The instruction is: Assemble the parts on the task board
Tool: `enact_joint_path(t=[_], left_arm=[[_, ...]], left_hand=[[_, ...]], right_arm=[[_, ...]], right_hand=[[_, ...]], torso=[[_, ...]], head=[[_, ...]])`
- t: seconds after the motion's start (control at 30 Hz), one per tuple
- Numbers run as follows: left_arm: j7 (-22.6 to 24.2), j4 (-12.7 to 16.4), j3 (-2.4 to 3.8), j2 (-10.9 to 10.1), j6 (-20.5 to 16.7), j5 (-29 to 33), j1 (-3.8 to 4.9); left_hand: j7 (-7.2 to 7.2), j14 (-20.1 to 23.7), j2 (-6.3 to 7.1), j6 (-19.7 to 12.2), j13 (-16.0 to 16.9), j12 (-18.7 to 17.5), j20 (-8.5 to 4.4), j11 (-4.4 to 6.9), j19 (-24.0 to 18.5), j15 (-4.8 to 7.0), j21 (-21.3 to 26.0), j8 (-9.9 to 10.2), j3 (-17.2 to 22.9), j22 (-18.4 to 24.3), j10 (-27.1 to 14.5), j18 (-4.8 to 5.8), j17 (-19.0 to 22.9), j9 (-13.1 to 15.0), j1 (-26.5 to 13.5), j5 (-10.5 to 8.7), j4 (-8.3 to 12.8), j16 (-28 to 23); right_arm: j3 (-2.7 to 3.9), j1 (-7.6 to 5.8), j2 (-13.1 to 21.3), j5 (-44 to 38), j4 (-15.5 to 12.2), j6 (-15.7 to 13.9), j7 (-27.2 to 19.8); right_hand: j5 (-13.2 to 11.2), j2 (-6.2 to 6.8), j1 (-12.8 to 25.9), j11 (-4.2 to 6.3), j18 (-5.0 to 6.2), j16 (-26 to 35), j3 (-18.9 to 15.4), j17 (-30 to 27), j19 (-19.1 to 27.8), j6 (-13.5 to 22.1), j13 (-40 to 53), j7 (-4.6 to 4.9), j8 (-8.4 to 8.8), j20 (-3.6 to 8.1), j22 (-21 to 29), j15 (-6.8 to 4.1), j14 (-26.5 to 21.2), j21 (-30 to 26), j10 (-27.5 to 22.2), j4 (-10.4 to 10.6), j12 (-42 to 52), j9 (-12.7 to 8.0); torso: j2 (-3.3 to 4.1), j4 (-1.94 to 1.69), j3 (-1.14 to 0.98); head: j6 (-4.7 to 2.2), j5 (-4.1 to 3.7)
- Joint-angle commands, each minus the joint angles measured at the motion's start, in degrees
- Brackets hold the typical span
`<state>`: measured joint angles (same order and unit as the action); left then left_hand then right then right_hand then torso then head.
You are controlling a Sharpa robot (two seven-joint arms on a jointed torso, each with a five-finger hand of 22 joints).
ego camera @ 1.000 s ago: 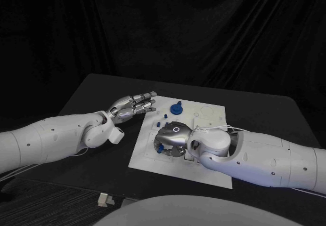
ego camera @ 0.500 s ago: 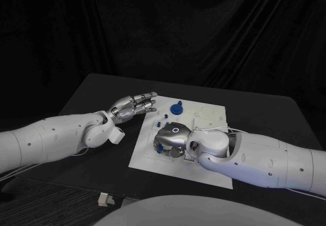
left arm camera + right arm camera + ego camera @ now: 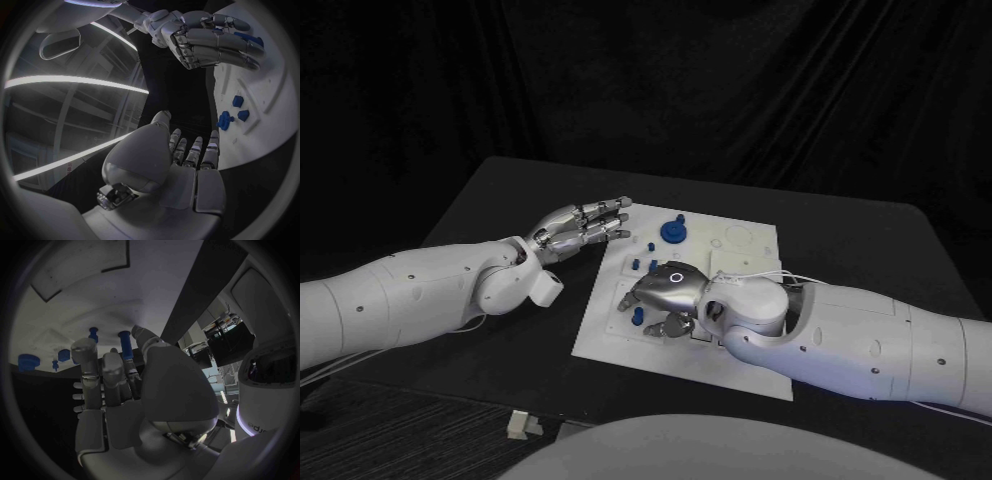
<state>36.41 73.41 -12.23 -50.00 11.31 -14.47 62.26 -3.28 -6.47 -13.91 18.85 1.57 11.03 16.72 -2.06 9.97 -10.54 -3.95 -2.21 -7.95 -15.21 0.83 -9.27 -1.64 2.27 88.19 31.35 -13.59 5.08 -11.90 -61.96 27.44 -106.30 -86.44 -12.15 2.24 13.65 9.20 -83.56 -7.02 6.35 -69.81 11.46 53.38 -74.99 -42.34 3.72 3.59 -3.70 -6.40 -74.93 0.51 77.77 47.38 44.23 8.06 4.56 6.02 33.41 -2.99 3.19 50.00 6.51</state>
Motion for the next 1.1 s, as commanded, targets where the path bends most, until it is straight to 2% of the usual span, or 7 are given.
enact_joint_path(t=[0.03, 0.33, 0.63, 0.77, 0.9, 1.03, 1.1], left_arm=[[0.5, -0.1, 0.05, 0.2, 0.9, 0.3, -0.14], [1.2, -0.1, 0.05, 0.2, 0.7, 0.3, -0.22], [2.3, 0.7, 0.05, -0.5, -0.1, 0.3, -0.23], [2.6, 0.8, 0.05, -0.5, -0.4, 0.3, -0.23], [2.7, 0.9, 0.05, -0.5, -0.6, 0.3, -0.23], [3.0, 0.9, 0.05, -0.5, -0.7, 0.3, -0.23], [3.1, 0.9, 0.05, -0.5, -0.8, 0.3, -0.23]], left_hand=[[-0.38, 0.3, -0.45, 0.4, 0.0, -0.3, 0.07, -0.15, 0.1, -0.08, -0.1, -0.3, 0.4, 0.1, -0.1, 0.79, 0.0, 0.1, 0.0, 0.37, 0.1, 0.1], [-0.52, 0.2, -0.56, 1.0, 0.0, 0.2, 0.04, -0.18, 0.3, -0.02, -0.2, -0.4, 0.8, 0.0, 0.0, 0.81, -0.1, 0.2, 0.1, 0.60, 0.2, 0.2], [-0.57, 0.0, -0.48, 1.4, 0.1, 0.6, 0.00, -0.24, 0.5, 0.13, -0.3, -0.5, 1.0, -0.1, 0.1, 0.76, -0.1, 0.2, 0.2, 0.77, 0.3, 0.4], [-0.59, -0.2, -0.38, 1.7, 0.2, 1.2, -0.02, -0.29, 0.7, 0.26, -0.4, -0.5, 1.2, -0.2, 0.3, 0.67, -0.1, 0.2, 0.3, 0.92, 0.3, 0.6], [-0.62, -0.4, -0.33, 1.8, 0.2, 1.3, -0.02, -0.31, 0.9, 0.30, -0.4, -0.6, 1.3, -0.2, 0.3, 0.62, -0.2, 0.2, 0.3, 0.97, 0.3, 0.8], [-0.71, -0.8, -0.25, 2.1, 0.3, 1.7, -0.02, -0.38, 1.2, 0.31, -0.5, -0.6, 1.5, -0.4, 0.5, 0.53, -0.3, 0.3, 0.3, 1.05, 0.3, 1.1], [-0.73, -1.0, -0.20, 2.2, 0.3, 1.9, -0.02, -0.40, 1.4, 0.35, -0.6, -0.6, 1.6, -0.5, 0.5, 0.47, -0.3, 0.3, 0.3, 1.10, 0.3, 1.2]], right_arm=[[0.03, -0.06, 0.7, -0.4, -0.5, -1.9, 1.3], [0.04, -3.93, 5.3, 3.4, -4.6, -10.9, -1.2], [0.04, -13.04, 15.6, 21.9, -11.0, -21.9, -3.8], [0.03, -15.09, 18.6, 25.2, -11.7, -18.9, -0.4], [0.02, -16.09, 21.2, 26.9, -11.7, -11.5, 5.8], [0.01, -15.47, 23.0, 27.6, -12.2, -3.2, 12.5], [0.01, -15.05, 23.5, 27.7, -12.3, 1.7, 15.9]], right_hand=[[-1.4, 0.72, -2.2, 0.09, 1.26, 0.5, -3.7, -0.7, 0.5, 2.9, 0.0, -0.66, 0.04, -0.08, -4.5, -0.05, -0.5, -1.4, -3.4, 4.0, 0.1, -1.1], [-4.6, 2.62, -1.5, 1.25, 1.09, -0.2, -6.4, 0.3, -0.5, 1.9, 0.2, -2.40, -0.68, 0.40, -4.9, -0.73, 0.1, -0.8, -4.7, 8.9, 1.6, -1.8], [-2.7, -2.68, -0.4, 1.94, 1.53, 1.0, -4.5, -1.9, 0.7, -7.3, 7.6, 2.53, -3.44, -0.29, -4.4, 0.29, -1.5, -4.9, 10.1, 6.8, 19.7, -0.8], [-1.6, -3.44, 0.7, 4.70, 1.51, 2.5, -5.5, -4.0, 1.4, -11.9, 21.9, 2.52, -5.39, 1.55, -3.9, -2.64, -2.4, -7.6, 10.3, 5.8, 41.0, 0.7], [-2.8, -5.00, 5.4, 6.28, 0.28, -8.0, -7.0, 12.9, -3.1, -18.2, 67.2, 1.33, -9.75, 2.72, -6.4, -3.03, 4.5, 2.7, 32.5, 7.8, 76.6, 4.0], [-0.5, -8.85, 16.1, 8.73, -5.17, -20.2, -8.6, 36.6, -13.5, -25.8, 86.3, -1.55, -14.74, 4.61, -13.6, -5.28, 12.2, 36.3, 45.8, 7.9, 85.4, 7.7], [1.8, -9.39, 23.6, 9.76, -5.41, -20.2, -9.7, 36.6, -13.7, -26.7, 86.3, -2.76, -15.41, 5.83, -13.9, -6.47, 12.2, 37.9, 45.8, 8.4, 85.4, 10.2]], torso=[[-0.01, 0.05, 0.01], [-0.04, 0.09, -0.01], [-0.06, 0.08, 0.01], [-0.01, -0.01, -0.02], [-0.04, -0.03, 0.00], [-0.12, 0.03, 0.00], [-0.17, 0.10, 0.01]], head=[[0.00, -0.39], [0.00, -0.42], [0.00, -0.29], [0.00, -0.73], [0.00, -0.96], [0.00, -0.80], [0.00, -0.74]])
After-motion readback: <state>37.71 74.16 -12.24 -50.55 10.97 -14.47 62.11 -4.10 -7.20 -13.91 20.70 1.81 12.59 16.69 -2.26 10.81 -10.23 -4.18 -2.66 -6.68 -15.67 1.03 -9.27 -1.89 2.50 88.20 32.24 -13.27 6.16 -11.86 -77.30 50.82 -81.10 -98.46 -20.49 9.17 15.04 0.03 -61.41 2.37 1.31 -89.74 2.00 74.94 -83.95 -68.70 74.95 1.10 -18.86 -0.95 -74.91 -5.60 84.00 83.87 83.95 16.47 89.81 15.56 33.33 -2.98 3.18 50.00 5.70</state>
